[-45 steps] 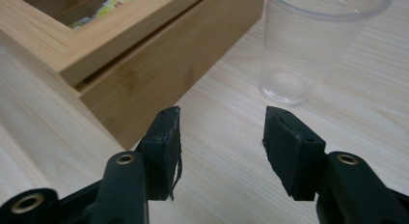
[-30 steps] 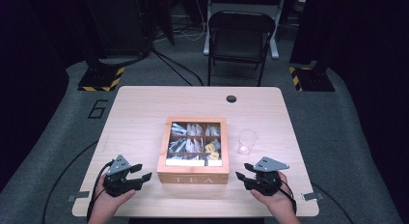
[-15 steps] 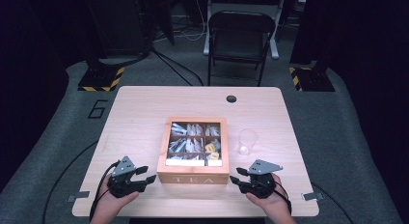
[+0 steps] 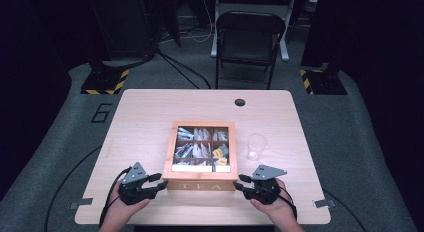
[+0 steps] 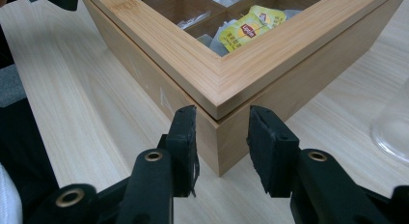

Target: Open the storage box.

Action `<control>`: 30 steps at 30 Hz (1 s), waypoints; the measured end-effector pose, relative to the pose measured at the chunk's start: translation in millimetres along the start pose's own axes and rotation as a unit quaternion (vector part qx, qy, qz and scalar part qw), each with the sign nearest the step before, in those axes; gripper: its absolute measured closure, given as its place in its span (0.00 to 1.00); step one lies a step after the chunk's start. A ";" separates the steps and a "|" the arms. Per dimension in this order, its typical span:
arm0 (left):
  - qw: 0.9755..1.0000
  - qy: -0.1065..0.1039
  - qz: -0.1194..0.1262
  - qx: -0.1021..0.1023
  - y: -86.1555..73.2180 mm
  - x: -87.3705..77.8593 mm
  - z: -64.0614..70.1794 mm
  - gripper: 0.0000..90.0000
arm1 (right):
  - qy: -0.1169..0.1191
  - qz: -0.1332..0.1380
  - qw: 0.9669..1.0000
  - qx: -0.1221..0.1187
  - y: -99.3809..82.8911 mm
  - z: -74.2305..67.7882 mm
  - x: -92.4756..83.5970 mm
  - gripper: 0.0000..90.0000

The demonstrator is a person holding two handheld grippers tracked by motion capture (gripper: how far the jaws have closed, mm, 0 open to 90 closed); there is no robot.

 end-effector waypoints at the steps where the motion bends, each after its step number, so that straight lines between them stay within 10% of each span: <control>1: 1.000 -0.003 0.001 -0.004 0.2 0.5 0.9 0.68 | -0.002 -0.002 1.000 -0.001 0.0 0.3 0.3 0.71; 30: 1.000 0.009 0.012 0.005 19.1 0.0 0.2 0.60 | -0.002 0.009 1.000 0.005 12.6 -3.4 0.6 0.67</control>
Point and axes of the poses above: each handheld gripper's, and its own axes: x roughly forward along the jaws, y roughly out of its top, z roughly to its right, the point moved 3 cm from there along x, roughly forward along the jaws, and after that the axes turned 11 degrees about x, right-handed, at the moved point
